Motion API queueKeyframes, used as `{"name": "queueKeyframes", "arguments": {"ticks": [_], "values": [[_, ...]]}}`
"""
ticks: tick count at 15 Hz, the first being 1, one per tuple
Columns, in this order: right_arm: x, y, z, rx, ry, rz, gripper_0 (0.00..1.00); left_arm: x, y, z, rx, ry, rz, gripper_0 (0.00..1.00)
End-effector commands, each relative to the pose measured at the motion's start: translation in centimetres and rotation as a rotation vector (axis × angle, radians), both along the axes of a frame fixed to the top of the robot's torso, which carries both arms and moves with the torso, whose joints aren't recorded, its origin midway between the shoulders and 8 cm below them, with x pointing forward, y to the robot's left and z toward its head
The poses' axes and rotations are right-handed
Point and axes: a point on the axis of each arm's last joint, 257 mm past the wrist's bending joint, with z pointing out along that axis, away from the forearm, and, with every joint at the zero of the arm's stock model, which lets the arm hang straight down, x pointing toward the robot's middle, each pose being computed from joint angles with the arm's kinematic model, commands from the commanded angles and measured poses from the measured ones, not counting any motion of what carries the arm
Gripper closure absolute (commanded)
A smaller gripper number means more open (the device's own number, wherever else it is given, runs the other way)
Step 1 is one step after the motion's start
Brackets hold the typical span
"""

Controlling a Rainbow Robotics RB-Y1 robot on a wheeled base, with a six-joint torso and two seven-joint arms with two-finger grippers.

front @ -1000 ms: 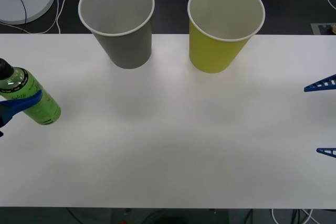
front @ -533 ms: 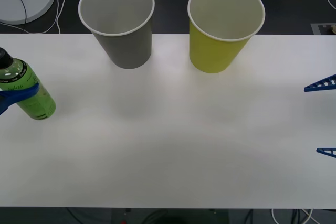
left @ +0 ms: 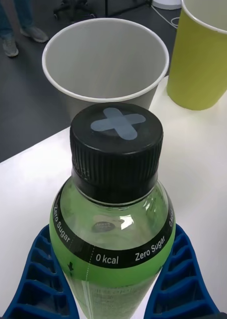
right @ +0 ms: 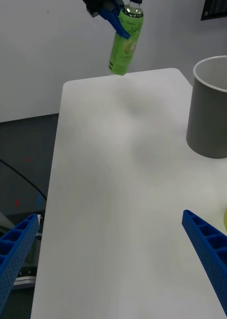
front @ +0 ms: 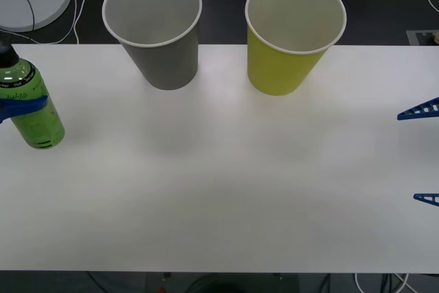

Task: Put the can into the green bin and the plastic bottle into the gray bin

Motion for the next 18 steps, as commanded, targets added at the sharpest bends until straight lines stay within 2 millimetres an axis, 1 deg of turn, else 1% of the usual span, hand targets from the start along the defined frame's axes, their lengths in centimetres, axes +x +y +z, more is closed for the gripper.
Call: {"name": "queueKeyframes", "arguments": {"ticks": [1,3,5,7,11,14,18], "values": [[0.0,0.0,0.0,0.000,0.000,0.000,0.00,0.6,0.6,0.9,0.019,0.026,0.003,1.00],[0.0,0.0,0.0,0.000,0.000,0.000,0.00,1.4,1.3,1.8,0.015,0.029,0.002,1.00],[0.0,0.0,0.0,0.000,0.000,0.000,0.00,2.3,1.6,2.9,0.002,0.024,-0.004,1.00],[0.0,0.0,0.0,0.000,0.000,0.000,0.00,2.9,1.6,3.5,0.007,0.031,-0.014,1.00],[0.0,0.0,0.0,0.000,0.000,0.000,0.00,3.4,2.2,4.9,0.052,0.083,-0.030,1.00],[0.0,0.0,0.0,0.000,0.000,0.000,0.00,4.2,2.0,5.5,0.077,0.113,-0.047,1.00],[0.0,0.0,0.0,0.000,0.000,0.000,0.00,5.6,1.6,5.7,0.111,0.143,-0.062,1.00]]}}
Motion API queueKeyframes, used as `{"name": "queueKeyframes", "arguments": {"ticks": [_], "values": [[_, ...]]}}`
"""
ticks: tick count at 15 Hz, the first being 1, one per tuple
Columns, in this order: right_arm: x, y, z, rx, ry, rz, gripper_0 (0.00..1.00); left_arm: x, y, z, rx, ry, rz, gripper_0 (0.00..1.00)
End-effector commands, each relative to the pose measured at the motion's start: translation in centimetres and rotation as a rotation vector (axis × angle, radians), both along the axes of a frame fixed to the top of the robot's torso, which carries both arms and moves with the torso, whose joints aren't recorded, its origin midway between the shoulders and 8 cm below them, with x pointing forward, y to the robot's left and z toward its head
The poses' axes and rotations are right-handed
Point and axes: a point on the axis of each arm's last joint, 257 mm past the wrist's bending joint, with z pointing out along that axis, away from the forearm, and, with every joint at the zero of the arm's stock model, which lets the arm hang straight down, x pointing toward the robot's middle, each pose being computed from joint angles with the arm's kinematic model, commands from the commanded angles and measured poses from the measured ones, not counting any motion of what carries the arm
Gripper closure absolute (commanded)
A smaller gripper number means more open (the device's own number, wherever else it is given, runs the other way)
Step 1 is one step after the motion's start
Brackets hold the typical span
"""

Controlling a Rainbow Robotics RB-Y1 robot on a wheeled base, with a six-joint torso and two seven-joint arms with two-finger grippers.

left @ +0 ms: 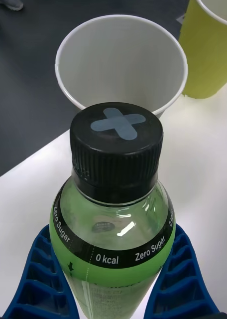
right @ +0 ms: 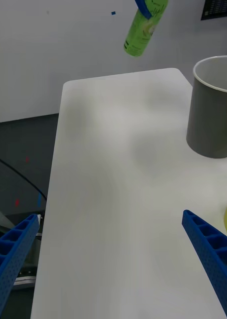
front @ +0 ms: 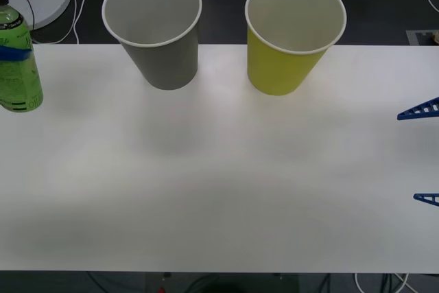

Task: Put the can into the green bin and the plastic bottle into the gray bin

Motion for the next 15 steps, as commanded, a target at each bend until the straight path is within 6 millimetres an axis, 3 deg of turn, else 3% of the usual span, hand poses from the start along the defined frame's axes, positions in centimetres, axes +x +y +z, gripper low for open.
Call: {"name": "queueKeyframes", "arguments": {"ticks": [1,12,15], "values": [[0.0,0.0,0.0,0.000,0.000,0.000,0.00,0.7,-0.1,0.6,0.032,0.029,-0.011,1.00],[0.0,0.0,0.0,0.000,0.000,0.000,0.00,3.1,-1.1,3.7,0.145,0.106,-0.044,1.00],[0.0,0.0,0.0,0.000,0.000,0.000,0.00,4.7,-2.8,5.6,0.136,0.089,-0.062,1.00]]}}
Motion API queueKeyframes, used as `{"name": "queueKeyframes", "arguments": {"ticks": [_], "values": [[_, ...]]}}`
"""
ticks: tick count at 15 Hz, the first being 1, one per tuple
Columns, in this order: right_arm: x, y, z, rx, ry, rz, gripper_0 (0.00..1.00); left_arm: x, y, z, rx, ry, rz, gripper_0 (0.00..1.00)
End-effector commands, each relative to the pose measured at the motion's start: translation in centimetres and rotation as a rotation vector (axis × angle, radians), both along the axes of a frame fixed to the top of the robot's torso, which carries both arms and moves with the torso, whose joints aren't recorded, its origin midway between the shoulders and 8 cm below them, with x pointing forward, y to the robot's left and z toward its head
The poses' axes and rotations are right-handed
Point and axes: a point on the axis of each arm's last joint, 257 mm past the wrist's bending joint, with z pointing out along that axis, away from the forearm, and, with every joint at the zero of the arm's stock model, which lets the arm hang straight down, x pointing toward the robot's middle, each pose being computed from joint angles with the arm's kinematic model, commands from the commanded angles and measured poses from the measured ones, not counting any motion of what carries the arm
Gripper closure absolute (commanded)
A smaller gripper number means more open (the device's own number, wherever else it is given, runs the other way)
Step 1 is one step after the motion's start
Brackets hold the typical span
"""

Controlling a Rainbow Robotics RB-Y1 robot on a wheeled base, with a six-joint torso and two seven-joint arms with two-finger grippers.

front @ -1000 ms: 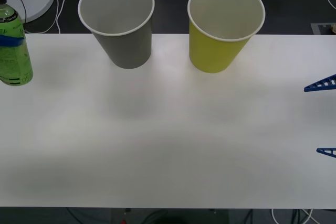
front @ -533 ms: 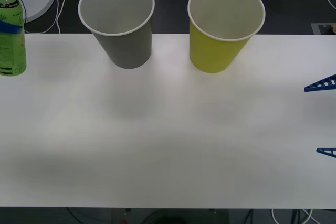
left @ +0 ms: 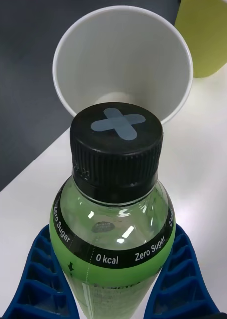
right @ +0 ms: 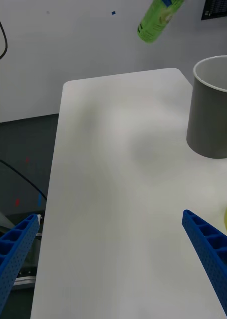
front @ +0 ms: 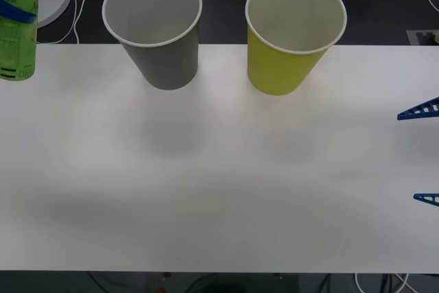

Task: Put the can into the green bin and the plastic bottle into the gray bin

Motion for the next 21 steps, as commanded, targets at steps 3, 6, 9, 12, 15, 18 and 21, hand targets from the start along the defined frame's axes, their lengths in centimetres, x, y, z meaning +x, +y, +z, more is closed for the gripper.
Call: {"name": "queueKeyframes", "arguments": {"ticks": [3,6,9,12,15,18,21], "values": [[0.0,0.0,0.0,0.000,0.000,0.000,0.00,2.5,-3.1,2.1,-0.039,-0.016,-0.035,1.00],[0.0,0.0,0.0,0.000,0.000,0.000,0.00,3.8,-5.2,2.5,-0.050,-0.024,-0.061,1.00],[0.0,0.0,0.0,0.000,0.000,0.000,0.00,5.0,-6.9,3.1,-0.051,-0.026,-0.076,1.00],[0.0,0.0,0.0,0.000,0.000,0.000,0.00,6.3,-8.4,3.5,-0.049,-0.019,-0.088,1.00],[0.0,0.0,0.0,0.000,0.000,0.000,0.00,7.4,-9.7,3.9,-0.026,-0.011,-0.093,1.00],[0.0,0.0,0.0,0.000,0.000,0.000,0.00,8.3,-10.9,4.6,-0.022,-0.011,-0.098,1.00],[0.0,0.0,0.0,0.000,0.000,0.000,0.00,9.2,-12.4,5.4,-0.046,-0.023,-0.105,1.00]]}}
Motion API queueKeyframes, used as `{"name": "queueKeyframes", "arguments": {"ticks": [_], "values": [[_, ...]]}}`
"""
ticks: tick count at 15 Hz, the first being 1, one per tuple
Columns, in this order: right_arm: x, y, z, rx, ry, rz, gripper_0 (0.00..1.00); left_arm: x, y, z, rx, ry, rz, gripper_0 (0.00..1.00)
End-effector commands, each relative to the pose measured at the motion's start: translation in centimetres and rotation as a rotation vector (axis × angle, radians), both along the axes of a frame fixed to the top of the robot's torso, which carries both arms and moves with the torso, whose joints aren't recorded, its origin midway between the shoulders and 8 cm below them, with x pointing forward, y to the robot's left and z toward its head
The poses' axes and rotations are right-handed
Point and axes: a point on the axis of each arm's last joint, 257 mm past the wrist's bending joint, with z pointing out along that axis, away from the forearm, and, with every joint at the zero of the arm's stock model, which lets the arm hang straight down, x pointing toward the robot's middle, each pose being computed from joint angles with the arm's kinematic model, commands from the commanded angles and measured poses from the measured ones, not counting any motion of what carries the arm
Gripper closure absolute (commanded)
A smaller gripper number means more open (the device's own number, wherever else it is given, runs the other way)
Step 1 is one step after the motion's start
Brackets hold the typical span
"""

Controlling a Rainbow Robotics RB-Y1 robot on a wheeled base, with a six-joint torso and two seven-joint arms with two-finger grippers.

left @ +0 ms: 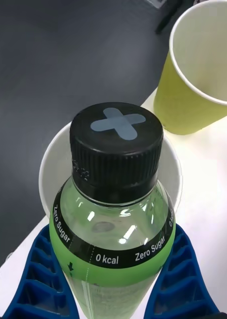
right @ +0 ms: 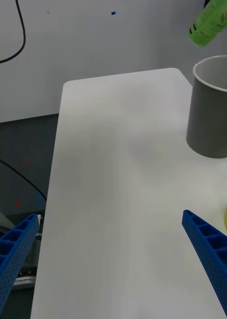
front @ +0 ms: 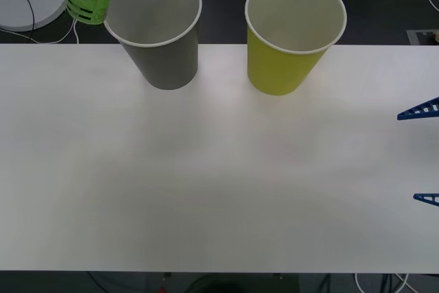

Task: Put the can into the green bin and the plastic bottle into the gray bin

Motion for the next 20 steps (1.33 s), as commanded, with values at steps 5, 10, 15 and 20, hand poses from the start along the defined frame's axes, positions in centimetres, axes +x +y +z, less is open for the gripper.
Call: {"name": "queueKeyframes", "arguments": {"ticks": [5,10,15,20], "values": [[0.0,0.0,0.0,0.000,0.000,0.000,0.00,1.7,-3.8,0.1,-0.053,-0.015,-0.021,1.00],[0.0,0.0,0.0,0.000,0.000,0.000,0.00,2.1,-5.2,-1.9,0.000,0.002,-0.037,1.00],[0.0,0.0,0.0,0.000,0.000,0.000,0.00,2.1,-5.1,-2.4,0.020,0.002,-0.043,1.00],[0.0,0.0,0.0,0.000,0.000,0.000,0.00,2.1,-5.0,-2.1,0.019,-0.002,-0.040,0.00]]}}
